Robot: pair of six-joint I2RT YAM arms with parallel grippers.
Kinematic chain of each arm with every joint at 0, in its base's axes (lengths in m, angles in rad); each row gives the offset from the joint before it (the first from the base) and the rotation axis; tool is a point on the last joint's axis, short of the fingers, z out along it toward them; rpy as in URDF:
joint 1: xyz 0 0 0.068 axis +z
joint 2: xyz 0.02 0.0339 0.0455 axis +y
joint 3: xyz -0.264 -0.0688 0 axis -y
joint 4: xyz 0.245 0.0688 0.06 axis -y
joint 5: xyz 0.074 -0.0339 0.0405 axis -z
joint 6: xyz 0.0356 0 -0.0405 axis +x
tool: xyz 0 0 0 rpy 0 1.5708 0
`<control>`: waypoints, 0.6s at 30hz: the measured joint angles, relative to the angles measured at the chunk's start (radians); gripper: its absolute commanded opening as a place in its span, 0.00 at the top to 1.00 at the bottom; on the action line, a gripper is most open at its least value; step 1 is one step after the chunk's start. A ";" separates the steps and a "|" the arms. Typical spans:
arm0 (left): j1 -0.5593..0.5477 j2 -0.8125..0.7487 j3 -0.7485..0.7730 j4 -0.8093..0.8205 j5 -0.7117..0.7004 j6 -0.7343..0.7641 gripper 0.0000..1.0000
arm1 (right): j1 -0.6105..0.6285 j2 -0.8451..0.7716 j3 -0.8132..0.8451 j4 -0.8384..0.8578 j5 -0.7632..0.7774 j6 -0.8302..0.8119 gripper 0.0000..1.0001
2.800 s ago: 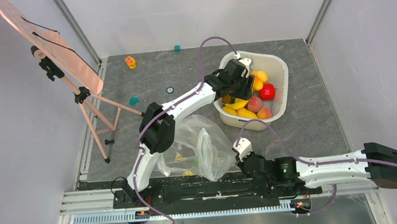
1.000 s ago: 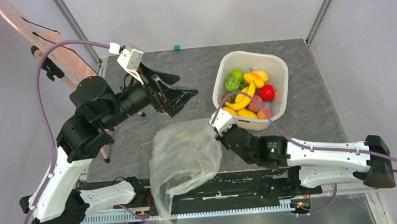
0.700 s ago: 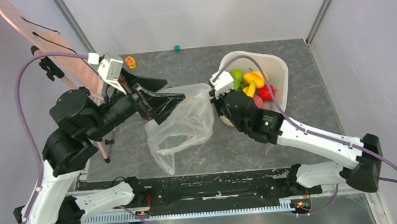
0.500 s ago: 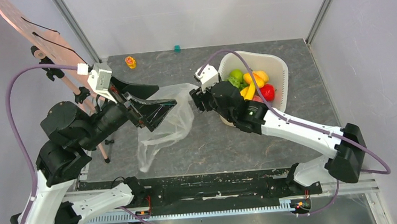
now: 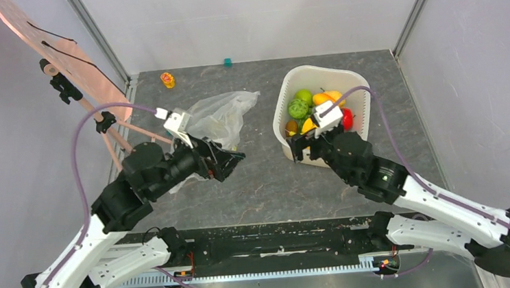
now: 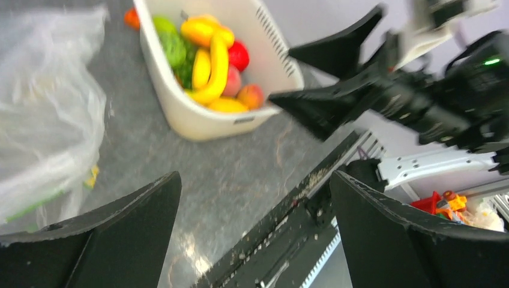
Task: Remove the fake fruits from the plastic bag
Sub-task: Reset both arms
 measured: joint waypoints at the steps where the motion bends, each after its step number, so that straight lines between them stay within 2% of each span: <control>1: 0.000 -0.018 -0.061 0.014 0.000 -0.018 0.00 | -0.001 -0.048 -0.028 -0.015 0.015 0.011 0.02; 11: 0.000 -0.143 -0.446 0.106 -0.030 -0.101 0.00 | -0.003 -0.278 -0.260 -0.180 0.043 0.168 0.02; 18: 0.000 -0.208 -0.578 0.138 -0.111 -0.146 0.00 | -0.003 -0.402 -0.381 -0.224 0.047 0.240 0.02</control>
